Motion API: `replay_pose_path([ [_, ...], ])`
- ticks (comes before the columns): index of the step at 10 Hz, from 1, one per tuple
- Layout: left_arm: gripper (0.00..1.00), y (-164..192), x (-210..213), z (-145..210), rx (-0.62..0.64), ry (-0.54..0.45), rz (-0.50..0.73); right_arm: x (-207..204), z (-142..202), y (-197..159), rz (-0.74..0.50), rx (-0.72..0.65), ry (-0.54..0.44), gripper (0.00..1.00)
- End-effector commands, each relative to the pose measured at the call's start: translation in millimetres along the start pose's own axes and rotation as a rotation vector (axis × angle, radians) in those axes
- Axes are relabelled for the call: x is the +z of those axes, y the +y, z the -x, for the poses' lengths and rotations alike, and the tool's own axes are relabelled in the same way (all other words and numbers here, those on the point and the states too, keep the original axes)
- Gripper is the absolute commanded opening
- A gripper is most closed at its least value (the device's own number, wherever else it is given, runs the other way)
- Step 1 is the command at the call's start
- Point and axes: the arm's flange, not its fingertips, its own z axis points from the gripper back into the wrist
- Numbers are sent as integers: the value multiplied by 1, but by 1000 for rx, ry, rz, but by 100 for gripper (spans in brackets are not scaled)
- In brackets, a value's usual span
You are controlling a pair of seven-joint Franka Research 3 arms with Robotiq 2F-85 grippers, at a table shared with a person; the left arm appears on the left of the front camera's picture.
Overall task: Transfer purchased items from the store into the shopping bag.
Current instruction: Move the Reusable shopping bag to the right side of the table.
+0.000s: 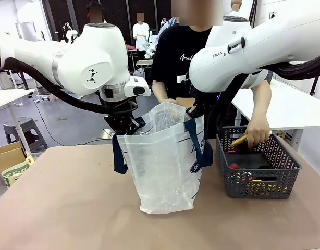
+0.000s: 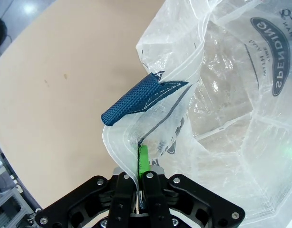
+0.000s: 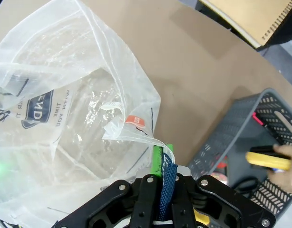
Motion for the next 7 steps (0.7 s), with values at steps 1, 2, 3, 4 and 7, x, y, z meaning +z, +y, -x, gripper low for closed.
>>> replay_pose_path([
  [1, 0, 4, 1, 1, -19, -23, 23, -1, 1, -4, -49, 39, -8, 0],
  [2, 0, 5, 2, 1, -13, -26, 28, -1, 1, -3, -48, 41, -8, 0],
  [3, 0, 7, 3, 2, 0, -36, 32, -1, 1, -3, -45, 33, -8, 0],
  [4, 0, 8, 4, 3, 18, -42, 42, 0, 2, -3, -42, 29, -9, 0],
  [7, 0, 15, 6, 6, 76, -60, 58, 4, 7, -3, -27, -8, -24, 0],
])
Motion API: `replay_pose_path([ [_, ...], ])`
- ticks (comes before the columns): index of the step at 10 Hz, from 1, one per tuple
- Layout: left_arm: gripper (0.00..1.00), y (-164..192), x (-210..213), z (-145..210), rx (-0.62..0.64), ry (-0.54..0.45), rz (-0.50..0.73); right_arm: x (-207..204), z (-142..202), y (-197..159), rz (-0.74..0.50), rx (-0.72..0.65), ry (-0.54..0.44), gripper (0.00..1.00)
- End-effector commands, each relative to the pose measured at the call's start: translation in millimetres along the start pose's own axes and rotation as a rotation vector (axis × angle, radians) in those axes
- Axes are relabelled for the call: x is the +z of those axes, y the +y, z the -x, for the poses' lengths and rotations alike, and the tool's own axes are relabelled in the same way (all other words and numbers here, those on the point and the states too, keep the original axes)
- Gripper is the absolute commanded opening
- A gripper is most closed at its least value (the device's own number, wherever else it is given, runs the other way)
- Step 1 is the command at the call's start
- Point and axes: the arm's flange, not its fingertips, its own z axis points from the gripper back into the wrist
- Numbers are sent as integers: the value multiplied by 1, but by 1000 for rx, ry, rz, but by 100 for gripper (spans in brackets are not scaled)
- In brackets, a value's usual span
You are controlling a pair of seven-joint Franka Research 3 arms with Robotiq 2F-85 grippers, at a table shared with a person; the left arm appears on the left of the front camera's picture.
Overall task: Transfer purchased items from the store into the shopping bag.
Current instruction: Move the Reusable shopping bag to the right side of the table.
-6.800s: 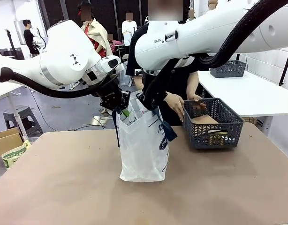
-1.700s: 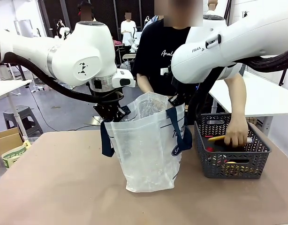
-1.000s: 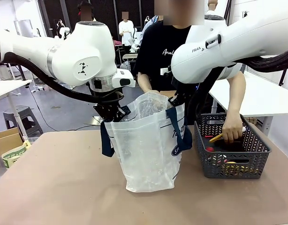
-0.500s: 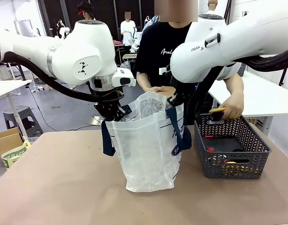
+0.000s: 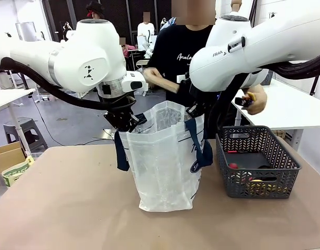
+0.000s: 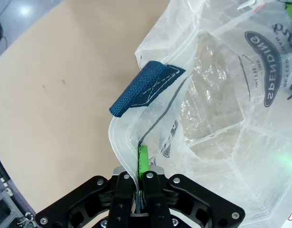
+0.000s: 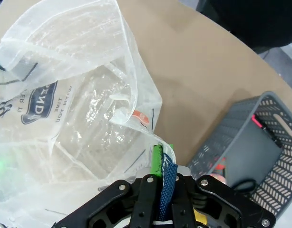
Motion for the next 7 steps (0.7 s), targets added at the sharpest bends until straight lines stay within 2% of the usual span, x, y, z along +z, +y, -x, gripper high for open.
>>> replay_pose_path([
  [1, 0, 7, 0, 10, 41, -30, 17, 4, 9, -3, -21, -34, -25, 0],
  [7, 0, 15, 5, 9, 91, -55, 17, 4, 12, -5, -18, -46, -26, 0],
])
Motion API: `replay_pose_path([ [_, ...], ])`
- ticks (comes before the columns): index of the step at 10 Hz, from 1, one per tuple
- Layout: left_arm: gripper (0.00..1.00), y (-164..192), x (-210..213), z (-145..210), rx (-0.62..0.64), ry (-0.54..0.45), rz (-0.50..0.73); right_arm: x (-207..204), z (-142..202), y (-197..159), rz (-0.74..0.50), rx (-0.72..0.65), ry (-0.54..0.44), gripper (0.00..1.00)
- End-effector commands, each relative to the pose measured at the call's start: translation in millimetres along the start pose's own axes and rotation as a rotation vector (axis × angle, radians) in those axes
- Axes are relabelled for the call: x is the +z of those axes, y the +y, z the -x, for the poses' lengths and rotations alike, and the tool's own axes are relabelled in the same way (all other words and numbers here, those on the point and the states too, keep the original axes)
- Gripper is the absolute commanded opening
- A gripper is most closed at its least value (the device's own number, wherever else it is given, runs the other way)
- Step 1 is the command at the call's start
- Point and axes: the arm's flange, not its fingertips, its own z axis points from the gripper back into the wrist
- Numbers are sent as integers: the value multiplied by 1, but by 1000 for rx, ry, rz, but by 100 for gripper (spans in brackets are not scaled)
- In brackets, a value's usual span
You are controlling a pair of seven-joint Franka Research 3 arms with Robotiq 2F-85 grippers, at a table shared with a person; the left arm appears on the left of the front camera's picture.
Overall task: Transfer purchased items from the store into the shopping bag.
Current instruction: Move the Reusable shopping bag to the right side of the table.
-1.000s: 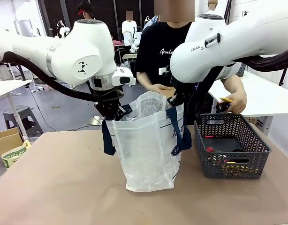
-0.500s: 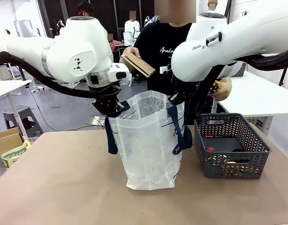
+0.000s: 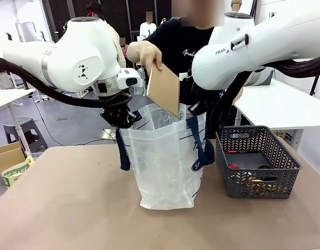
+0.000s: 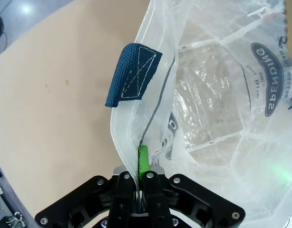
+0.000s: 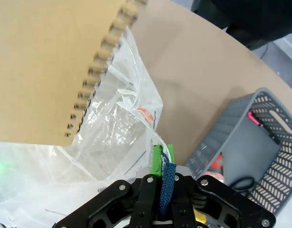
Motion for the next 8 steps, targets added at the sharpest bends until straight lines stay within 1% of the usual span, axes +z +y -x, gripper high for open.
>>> replay_pose_path([
  [1, 0, 6, 0, 6, 29, -19, 1, -1, 9, -1, -23, -27, -16, 0],
  [5, 0, 10, 2, 7, 40, -23, -3, -1, 10, -2, -22, -23, -9, 0],
  [7, 0, 8, 1, 6, 14, -15, -2, -1, 11, -2, -26, -14, -8, 0],
  [8, 0, 7, 2, -1, 16, -3, -3, -2, 2, -1, 0, -2, 4, 0],
])
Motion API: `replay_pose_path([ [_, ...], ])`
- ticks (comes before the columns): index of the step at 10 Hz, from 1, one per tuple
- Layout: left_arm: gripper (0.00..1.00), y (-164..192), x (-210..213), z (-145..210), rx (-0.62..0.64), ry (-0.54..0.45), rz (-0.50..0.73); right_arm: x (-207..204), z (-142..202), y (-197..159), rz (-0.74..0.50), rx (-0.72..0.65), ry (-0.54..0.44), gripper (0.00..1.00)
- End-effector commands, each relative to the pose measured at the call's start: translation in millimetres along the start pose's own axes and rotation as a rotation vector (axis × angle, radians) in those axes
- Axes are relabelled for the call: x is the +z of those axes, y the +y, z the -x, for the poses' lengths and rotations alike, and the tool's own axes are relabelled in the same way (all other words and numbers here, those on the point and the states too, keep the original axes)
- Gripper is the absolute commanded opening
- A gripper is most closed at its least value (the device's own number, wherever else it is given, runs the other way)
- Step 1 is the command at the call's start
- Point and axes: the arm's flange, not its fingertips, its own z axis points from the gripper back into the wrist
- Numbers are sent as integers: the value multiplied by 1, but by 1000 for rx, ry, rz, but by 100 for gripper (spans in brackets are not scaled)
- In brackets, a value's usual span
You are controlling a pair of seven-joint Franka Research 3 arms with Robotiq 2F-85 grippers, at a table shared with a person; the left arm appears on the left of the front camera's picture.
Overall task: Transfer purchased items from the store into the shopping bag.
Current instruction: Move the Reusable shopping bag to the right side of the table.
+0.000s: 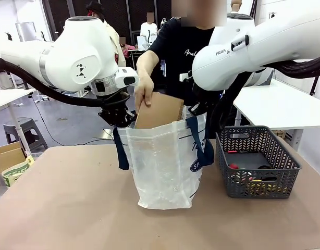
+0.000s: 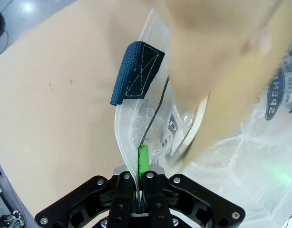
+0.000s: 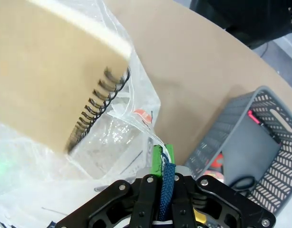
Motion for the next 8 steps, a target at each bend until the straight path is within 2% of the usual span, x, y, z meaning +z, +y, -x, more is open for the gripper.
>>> replay_pose_path([
  [1, 0, 1, 0, 0, 2, -1, 0, -1, 0, 0, 0, -1, 1, 0],
  [8, 0, 1, 0, 0, 2, -1, 0, -1, 0, 0, 0, -1, 1, 0],
])
